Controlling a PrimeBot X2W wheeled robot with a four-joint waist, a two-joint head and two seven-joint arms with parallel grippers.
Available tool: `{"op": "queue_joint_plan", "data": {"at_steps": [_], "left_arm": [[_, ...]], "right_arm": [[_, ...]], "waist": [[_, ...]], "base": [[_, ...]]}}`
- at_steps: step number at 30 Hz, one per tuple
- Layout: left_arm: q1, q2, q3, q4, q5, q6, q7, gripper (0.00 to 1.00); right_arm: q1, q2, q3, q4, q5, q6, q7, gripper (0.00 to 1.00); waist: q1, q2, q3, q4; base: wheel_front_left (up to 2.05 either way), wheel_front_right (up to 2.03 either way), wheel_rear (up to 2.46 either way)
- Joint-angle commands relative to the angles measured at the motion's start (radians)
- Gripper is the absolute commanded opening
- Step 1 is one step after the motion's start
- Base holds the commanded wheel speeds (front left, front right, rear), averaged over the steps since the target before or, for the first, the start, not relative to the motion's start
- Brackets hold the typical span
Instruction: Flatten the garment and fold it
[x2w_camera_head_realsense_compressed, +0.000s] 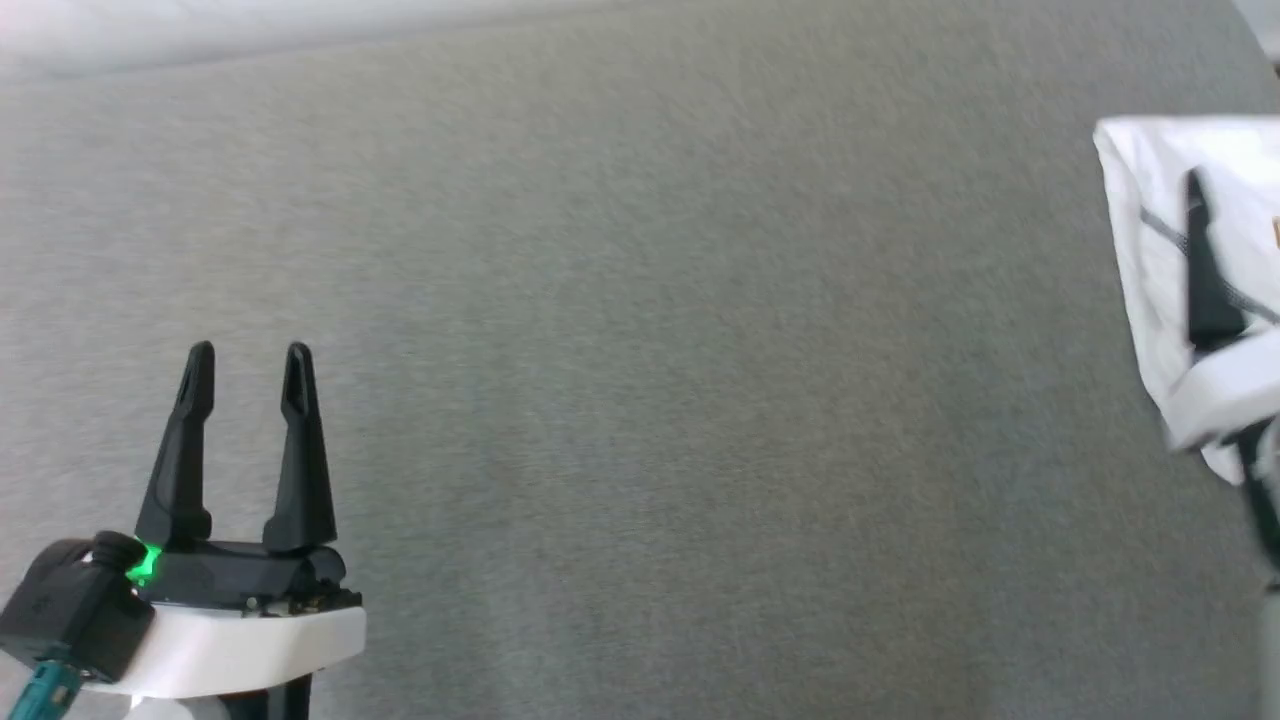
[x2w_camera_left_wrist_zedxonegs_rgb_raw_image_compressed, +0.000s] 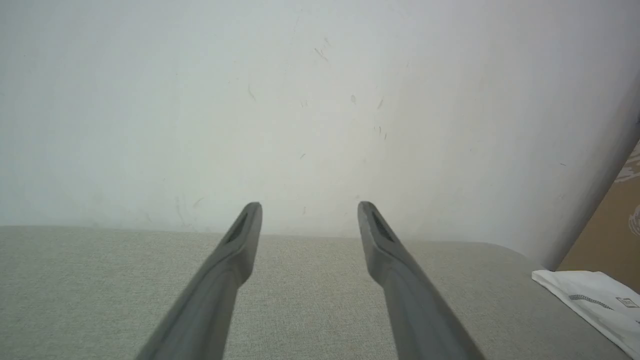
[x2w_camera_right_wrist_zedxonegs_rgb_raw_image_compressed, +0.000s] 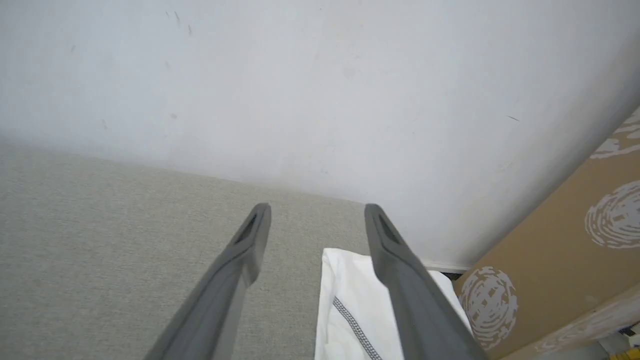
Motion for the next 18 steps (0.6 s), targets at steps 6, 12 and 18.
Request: {"op": "queue_joint_plan", "data": {"at_steps": [6,12,18], "left_arm": [[0.021,-0.033,0.015,0.030,0.040,-0.015,-0.005,1.00],[0.039,-0.044,-0.007,0.111,0.073,-0.021,-0.005,1.00],[0.067,-0.060,-0.036,0.194,0.081,-0.023,-0.005,1.00]], "right_arm": [[0.099,0.090,0.036,-0.042,-0.043,-0.002,-0.133,1.00],[0.191,0.150,0.059,-0.026,-0.050,-0.002,-0.224,1.00],[0.276,0.157,0.059,0.014,0.013,-0.002,-0.283,1.00]], "waist": [[0.0003,0.0000,-0.100,0.098],[0.0003,0.0000,-0.142,0.132],[0.0003,0.0000,-0.184,0.150]], "base": [[0.00,0.00,0.00],[0.00,0.00,0.00],[0.00,0.00,0.00]]}}
